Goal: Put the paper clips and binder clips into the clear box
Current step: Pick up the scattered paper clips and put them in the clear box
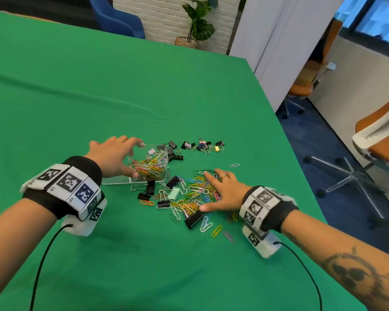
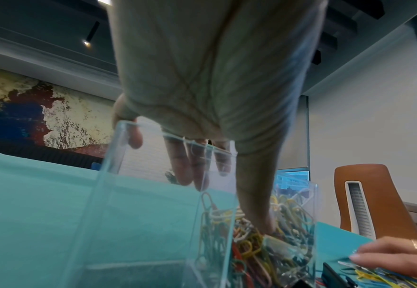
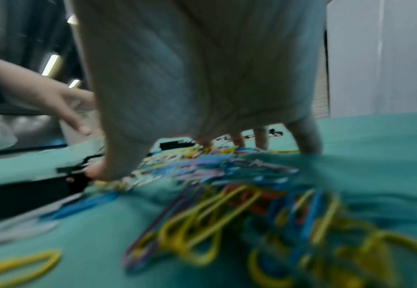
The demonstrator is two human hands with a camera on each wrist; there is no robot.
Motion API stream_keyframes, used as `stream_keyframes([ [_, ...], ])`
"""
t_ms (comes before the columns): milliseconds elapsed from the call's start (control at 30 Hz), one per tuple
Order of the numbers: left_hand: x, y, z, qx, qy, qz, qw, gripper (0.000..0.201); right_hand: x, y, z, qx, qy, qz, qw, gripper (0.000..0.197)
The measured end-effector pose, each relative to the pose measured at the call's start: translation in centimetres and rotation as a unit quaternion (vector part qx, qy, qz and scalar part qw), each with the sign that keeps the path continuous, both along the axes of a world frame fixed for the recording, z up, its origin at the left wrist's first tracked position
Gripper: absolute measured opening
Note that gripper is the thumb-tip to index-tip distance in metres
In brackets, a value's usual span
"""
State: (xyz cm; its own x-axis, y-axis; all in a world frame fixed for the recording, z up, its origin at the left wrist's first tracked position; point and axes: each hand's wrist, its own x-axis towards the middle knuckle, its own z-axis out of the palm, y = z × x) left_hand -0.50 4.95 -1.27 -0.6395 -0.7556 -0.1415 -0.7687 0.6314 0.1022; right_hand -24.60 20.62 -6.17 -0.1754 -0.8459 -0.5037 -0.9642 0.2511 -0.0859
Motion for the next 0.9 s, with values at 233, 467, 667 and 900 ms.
stream_keyframes([
  [233, 0.1, 0.0, -0.1, 0.002, 0.004, -0.001, 1.0, 0.079, 1.4, -0.6, 0.0, -0.037, 0.067, -0.019, 0.997, 0.078],
  [467, 0.2, -0.1, 0.0, 0.007, 0.002, -0.008, 1.0, 0.079, 1.1, 0.0, -0.3, -0.109, 0.06, 0.042, 0.991, 0.031],
  [667, 0.2, -0.3, 0.1, 0.023, 0.011, -0.008, 1.0, 0.08, -0.1, 0.4, 0.8, -0.114, -0.029, 0.013, 0.993, 0.026],
  [900, 0.0, -0.2, 0.5, 0.042, 0.008, 0.002, 0.999, 0.078, -0.2, 1.4, 1.5, -0.137, -0.019, 0.004, 0.99, 0.024],
])
